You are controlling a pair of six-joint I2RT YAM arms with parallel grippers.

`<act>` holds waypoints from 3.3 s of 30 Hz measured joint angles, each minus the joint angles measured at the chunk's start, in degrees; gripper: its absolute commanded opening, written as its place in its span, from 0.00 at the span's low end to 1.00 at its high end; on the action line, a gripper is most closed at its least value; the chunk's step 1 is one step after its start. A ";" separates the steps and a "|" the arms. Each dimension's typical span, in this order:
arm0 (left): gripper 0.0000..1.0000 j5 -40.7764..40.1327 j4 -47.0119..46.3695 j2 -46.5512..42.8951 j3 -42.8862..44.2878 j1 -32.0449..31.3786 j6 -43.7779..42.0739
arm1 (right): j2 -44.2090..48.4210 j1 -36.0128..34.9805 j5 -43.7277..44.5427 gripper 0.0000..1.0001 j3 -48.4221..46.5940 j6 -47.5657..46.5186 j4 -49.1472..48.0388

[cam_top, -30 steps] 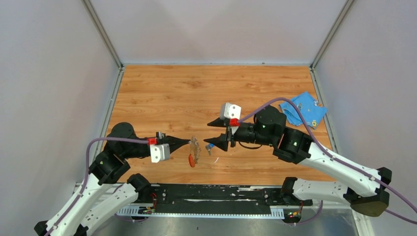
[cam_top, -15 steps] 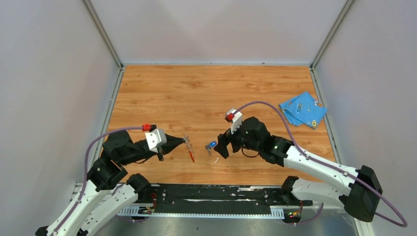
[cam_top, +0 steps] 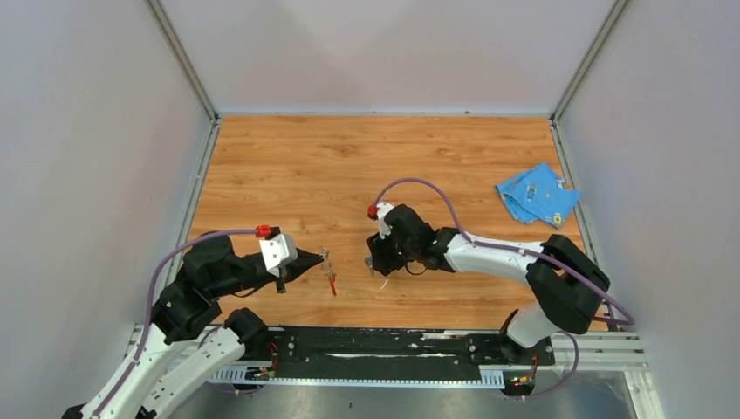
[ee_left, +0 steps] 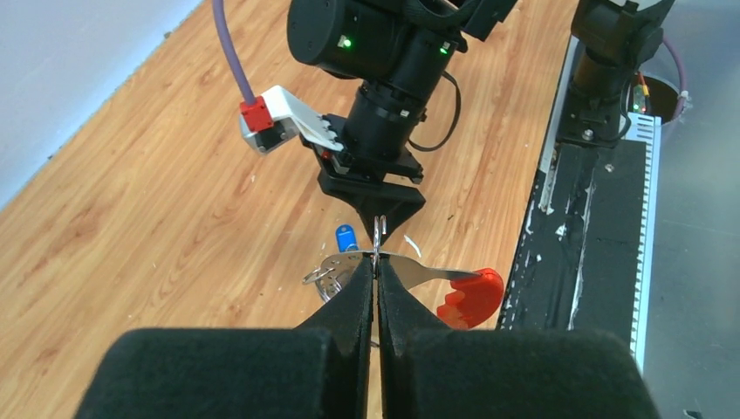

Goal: Put the keys on the keyring
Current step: Pick up the key from the center of the board.

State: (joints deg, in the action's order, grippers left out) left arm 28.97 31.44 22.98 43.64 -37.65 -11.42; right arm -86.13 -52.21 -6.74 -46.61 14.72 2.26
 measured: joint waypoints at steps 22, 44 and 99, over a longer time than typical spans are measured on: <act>0.00 2.82 1.60 -0.26 0.28 0.00 -0.11 | -7.21 1.84 -9.79 0.53 -1.88 2.49 -8.22; 0.00 4.48 0.07 -0.26 0.28 0.00 1.44 | -6.95 1.86 -6.73 0.47 0.28 2.91 -9.27; 0.00 5.49 -0.52 -0.26 0.31 0.00 3.04 | -10.62 3.39 -6.27 0.13 0.28 4.85 -14.47</act>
State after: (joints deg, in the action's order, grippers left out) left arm 34.46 30.92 22.72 43.94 -37.65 -8.38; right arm -96.75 -48.82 -13.02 -46.33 19.57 -12.21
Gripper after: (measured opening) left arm 0.004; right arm 0.103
